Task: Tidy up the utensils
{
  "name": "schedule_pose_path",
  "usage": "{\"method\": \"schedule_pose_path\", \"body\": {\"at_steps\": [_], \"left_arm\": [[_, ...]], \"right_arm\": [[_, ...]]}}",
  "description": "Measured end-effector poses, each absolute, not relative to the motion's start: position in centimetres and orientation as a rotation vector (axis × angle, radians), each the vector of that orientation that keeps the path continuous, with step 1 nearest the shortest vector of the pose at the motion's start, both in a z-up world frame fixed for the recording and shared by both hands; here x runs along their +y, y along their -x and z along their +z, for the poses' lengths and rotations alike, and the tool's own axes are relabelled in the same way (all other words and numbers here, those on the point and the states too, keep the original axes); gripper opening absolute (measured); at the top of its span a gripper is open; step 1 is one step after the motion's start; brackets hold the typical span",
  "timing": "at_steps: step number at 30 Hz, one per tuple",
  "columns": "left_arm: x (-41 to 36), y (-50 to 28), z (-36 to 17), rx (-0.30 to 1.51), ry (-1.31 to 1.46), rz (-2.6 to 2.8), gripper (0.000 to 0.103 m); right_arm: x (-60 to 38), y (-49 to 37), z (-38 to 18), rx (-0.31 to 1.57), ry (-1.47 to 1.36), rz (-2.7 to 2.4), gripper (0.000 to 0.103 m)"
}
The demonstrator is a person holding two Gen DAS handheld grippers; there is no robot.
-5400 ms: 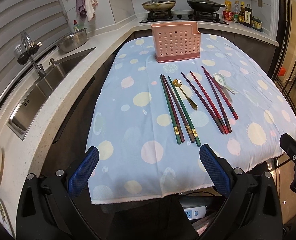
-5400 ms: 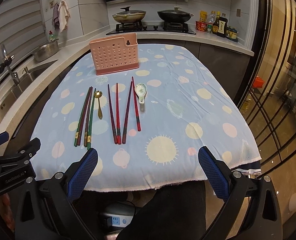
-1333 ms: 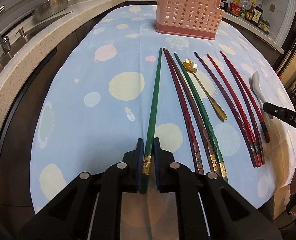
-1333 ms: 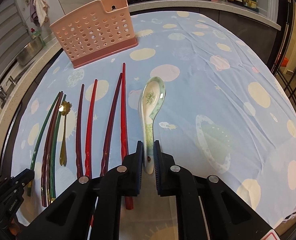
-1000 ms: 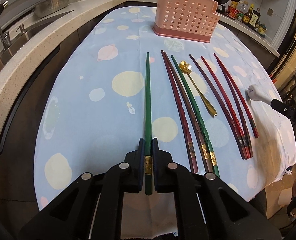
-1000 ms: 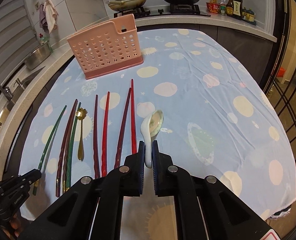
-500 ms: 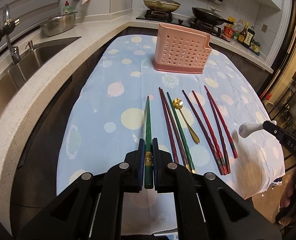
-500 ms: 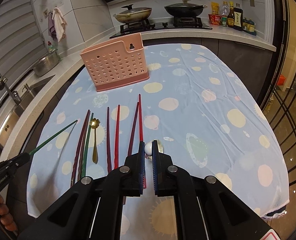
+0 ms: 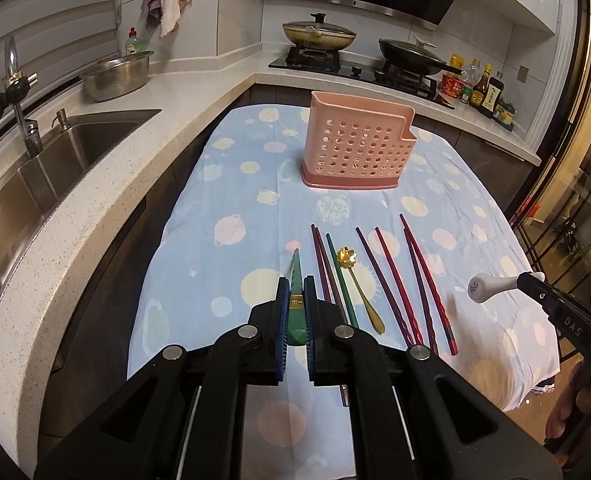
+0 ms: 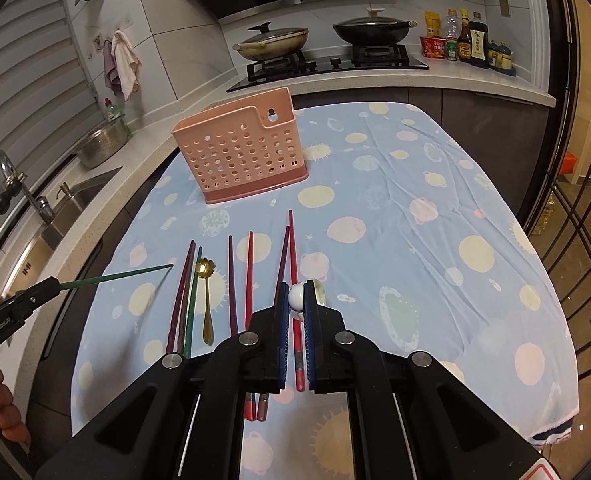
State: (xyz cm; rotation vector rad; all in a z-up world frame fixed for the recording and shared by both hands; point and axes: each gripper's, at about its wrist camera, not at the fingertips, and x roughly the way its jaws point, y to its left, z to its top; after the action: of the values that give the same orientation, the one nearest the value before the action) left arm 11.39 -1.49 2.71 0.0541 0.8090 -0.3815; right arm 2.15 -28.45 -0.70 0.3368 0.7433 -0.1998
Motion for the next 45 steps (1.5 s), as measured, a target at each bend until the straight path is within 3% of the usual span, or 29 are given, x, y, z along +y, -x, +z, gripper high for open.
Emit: {"method": "schedule_pose_path", "body": {"at_steps": [13,28,42,45], "left_arm": [[-2.8,-15.9,8.4,0.684,-0.051,-0.395,0.007],[-8.2,-25.5,17.8,0.473,-0.017,-0.411,0.007],[-13.9,-32.5,11.7,0.602,-0.038,-0.437,0.007],[-14.1,-32.3,10.6,0.600,-0.063,-0.407,0.009]], "right_arm": [[-30.0,-6.7,3.3,0.665,-0.326,-0.158,0.007],[-33.6,-20.1,8.2,0.581,-0.369,-0.109,0.007],[-35.1,-28.8,2.3,0.735,-0.355,-0.140,0.007],[-35.1,-28.6,1.5,0.728,-0.343,-0.154,0.011]]}}
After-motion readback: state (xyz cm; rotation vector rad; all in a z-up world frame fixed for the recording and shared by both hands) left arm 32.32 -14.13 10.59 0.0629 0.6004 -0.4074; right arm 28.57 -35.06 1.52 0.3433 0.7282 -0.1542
